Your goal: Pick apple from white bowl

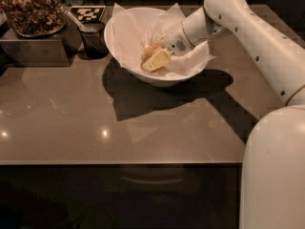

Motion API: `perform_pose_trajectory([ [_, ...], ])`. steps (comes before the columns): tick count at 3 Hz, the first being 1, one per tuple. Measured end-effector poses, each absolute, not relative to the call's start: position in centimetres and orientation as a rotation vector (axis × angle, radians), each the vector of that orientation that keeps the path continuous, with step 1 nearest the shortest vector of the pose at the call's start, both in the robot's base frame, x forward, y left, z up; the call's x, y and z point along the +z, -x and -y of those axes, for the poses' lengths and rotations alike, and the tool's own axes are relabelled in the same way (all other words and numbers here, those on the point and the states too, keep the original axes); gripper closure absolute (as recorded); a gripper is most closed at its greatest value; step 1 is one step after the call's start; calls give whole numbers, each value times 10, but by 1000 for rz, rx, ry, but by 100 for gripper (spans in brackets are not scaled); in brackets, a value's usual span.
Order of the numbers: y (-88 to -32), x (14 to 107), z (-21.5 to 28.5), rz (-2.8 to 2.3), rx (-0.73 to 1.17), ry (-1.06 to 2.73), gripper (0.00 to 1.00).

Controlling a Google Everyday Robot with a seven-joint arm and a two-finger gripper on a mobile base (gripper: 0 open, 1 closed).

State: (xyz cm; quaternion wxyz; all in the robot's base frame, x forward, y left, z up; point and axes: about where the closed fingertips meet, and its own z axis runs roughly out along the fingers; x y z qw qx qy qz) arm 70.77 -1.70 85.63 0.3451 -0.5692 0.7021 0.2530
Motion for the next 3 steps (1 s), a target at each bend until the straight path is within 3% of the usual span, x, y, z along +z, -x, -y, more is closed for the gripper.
perform_pose_trajectory([
  [1, -708, 875, 26, -1790, 650, 1421, 86],
  [2, -703, 917, 44, -1675, 682, 1324, 100],
  [3, -691, 967, 67, -1526, 730, 1236, 100],
])
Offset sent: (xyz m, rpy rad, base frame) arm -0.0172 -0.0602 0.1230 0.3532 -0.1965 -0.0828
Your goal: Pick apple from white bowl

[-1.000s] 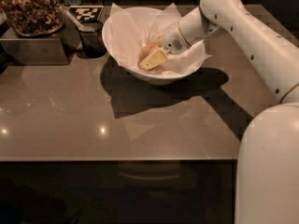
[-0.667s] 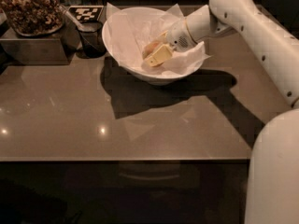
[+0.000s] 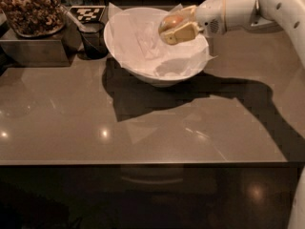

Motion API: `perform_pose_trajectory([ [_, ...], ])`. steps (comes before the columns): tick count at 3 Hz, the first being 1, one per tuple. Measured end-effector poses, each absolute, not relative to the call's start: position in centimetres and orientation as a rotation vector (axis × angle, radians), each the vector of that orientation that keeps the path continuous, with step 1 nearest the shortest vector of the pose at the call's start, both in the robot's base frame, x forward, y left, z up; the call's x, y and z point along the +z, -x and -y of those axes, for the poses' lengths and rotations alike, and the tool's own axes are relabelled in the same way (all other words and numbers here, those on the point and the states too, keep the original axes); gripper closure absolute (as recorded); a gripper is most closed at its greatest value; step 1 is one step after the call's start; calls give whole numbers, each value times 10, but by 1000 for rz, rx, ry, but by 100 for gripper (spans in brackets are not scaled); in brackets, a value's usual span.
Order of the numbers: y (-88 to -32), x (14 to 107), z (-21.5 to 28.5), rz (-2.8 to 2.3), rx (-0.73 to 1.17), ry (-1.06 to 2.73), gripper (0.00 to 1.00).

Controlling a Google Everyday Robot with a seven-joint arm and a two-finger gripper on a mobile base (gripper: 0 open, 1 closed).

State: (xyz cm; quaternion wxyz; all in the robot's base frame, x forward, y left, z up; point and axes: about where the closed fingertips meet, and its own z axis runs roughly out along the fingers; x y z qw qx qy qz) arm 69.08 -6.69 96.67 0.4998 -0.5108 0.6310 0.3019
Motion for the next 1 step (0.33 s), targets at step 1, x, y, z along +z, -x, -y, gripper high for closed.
perform_pose_trajectory([
  [1, -680, 1001, 87, -1423, 761, 1158, 100],
])
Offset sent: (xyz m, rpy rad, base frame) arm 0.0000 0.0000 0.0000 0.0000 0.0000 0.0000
